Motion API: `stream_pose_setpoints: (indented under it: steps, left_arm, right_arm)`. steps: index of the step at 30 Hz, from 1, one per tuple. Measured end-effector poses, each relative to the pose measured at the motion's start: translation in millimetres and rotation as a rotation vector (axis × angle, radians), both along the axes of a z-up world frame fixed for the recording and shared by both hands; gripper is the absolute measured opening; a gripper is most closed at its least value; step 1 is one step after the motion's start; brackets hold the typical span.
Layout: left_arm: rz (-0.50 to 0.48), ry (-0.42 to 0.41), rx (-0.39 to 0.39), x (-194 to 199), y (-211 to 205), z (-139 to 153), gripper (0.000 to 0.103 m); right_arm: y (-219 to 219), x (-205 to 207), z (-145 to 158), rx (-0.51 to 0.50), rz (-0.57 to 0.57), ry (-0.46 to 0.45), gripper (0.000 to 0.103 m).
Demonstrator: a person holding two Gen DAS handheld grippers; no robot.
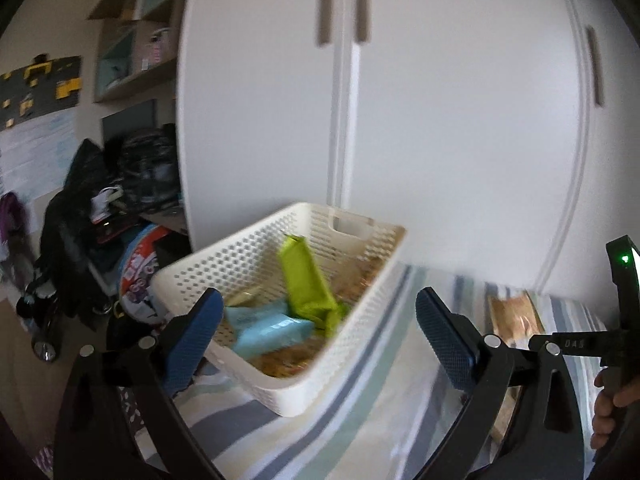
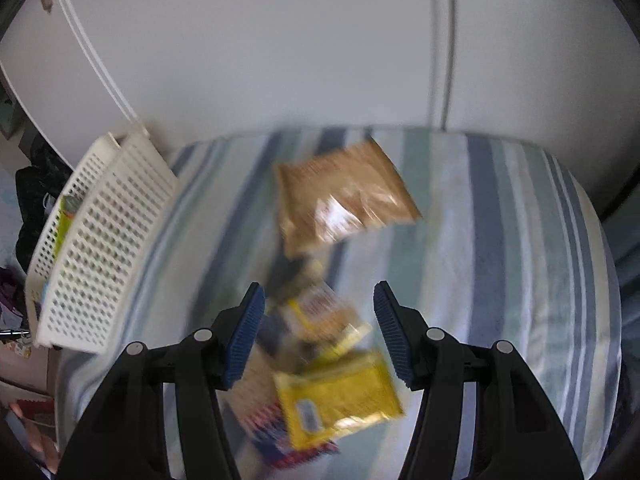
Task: Organize snacks
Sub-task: 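Lower the right gripper onto the clear yellow-labelled cake packet and close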
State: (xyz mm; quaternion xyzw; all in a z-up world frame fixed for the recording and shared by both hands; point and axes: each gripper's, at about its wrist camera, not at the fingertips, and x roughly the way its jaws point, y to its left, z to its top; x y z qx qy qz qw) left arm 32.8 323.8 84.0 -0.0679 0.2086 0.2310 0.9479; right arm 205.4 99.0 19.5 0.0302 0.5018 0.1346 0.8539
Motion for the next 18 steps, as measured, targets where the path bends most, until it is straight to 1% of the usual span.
stream_pose_setpoints:
  steps: [3, 5, 6, 10, 14, 18]
  left_arm:
    - [-0.085, 0.04, -0.016, 7, -11, -6, 0.099]
    - [-0.157, 0.063, -0.086, 13, -12, -11, 0.099]
    - [-0.177, 0.072, -0.11, 14, -13, -13, 0.099]
    - [-0.234, 0.097, -0.12, 18, -21, -18, 0.099]
    - [-0.271, 0.122, -0.154, 21, -23, -25, 0.099]
    - [-0.273, 0.13, -0.139, 23, -23, -25, 0.099]
  right_arm:
    - [-9, -5, -11, 0.0, 0.001, 0.022, 0.067]
    - [-10, -6, -16, -0.002, 0.006, 0.031, 0.07]
    - [-9, -6, -18, -0.008, 0.012, 0.033, 0.07]
    - [3, -4, -25, -0.068, 0.063, 0.017, 0.07]
    - [18, 2, -31, -0.136, 0.126, -0.001, 0.07]
    - [28, 11, -38, -0.145, 0.154, 0.003, 0.07]
